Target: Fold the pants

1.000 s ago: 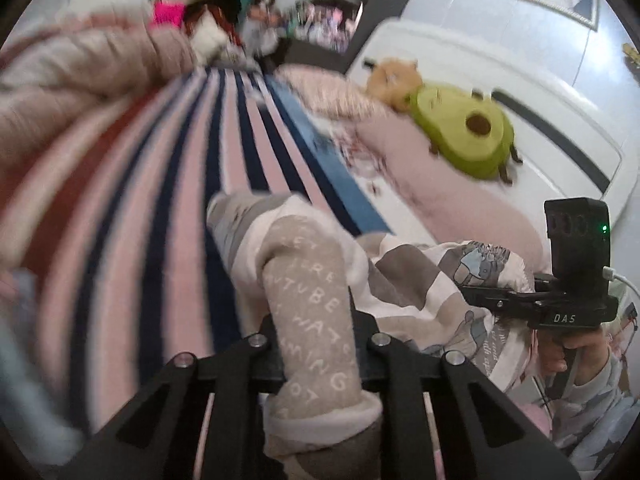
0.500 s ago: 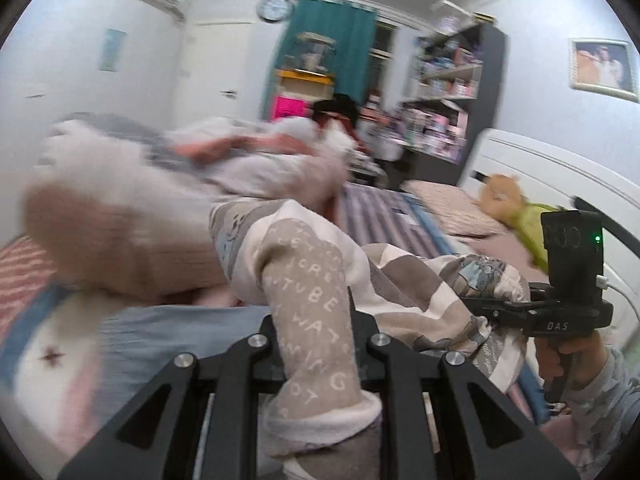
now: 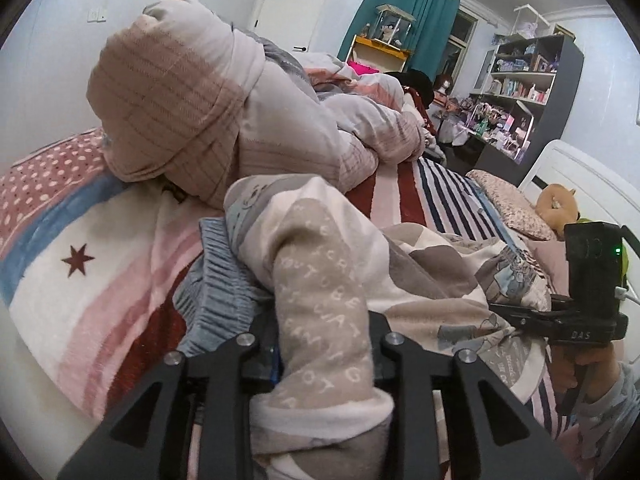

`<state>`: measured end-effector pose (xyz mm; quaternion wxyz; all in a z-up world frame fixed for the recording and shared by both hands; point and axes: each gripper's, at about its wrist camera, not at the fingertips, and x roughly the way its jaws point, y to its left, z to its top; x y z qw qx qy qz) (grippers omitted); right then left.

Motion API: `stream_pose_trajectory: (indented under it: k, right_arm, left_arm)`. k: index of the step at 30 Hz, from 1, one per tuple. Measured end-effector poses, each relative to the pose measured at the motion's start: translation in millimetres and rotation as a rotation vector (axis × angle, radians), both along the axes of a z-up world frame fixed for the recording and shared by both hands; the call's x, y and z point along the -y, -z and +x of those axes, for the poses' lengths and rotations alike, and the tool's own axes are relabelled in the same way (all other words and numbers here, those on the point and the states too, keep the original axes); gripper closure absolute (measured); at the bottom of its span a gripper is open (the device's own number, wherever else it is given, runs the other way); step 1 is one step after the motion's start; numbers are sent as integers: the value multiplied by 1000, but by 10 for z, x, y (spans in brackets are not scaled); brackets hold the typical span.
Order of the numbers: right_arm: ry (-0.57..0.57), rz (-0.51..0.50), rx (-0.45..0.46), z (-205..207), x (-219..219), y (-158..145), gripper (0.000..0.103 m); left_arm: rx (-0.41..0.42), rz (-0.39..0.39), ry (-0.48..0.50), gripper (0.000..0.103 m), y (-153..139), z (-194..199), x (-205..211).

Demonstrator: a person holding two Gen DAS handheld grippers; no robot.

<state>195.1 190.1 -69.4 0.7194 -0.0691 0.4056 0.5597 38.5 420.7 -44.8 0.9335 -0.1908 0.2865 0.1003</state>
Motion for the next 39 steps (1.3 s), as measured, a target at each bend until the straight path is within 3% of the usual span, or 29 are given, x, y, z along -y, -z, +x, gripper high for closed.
stream_pose_trajectory:
  k: [3, 6, 8, 9, 12, 14, 18, 21, 28, 33, 39]
  right_arm:
    - [1, -14, 11, -7, 28, -37, 74]
    - [15, -16, 8, -21, 120, -116, 68]
    - [41, -20, 8, -72, 262, -194, 55]
    - [54, -17, 15, -99, 381, -245, 54]
    - [82, -2, 41, -191, 706, -389, 54]
    - [119, 11, 83, -300, 1018, -519, 46]
    - [237, 28, 249, -613, 1786, -762, 38]
    - [322, 58, 316, -809, 2369, -829, 27]
    - [621, 7, 498, -1198, 3470, -671, 12]
    - [761, -25, 576, -1274, 3779, -564, 12]
    - [835, 29, 616, -1317, 3927, -633, 9]
  left_arm:
    - [-13, 25, -25, 69, -71, -57, 95]
    - [-3, 81, -69, 52, -199, -163, 179]
    - [14, 124, -92, 43, -320, -256, 303]
    - [23, 150, -103, 40, -388, -288, 385]
    - [87, 214, -114, 26, -628, -407, 712]
    - [150, 237, -87, 17, -767, -459, 1006]
    - [221, 276, -4, 13, -903, -373, 1682]
    - [256, 305, 74, 6, -903, -230, 2248]
    - [308, 294, 239, 5, -636, 71, 3244]
    - [299, 289, 253, 5, -468, 168, 3475]
    - [301, 260, 237, 5, -420, 206, 3439]
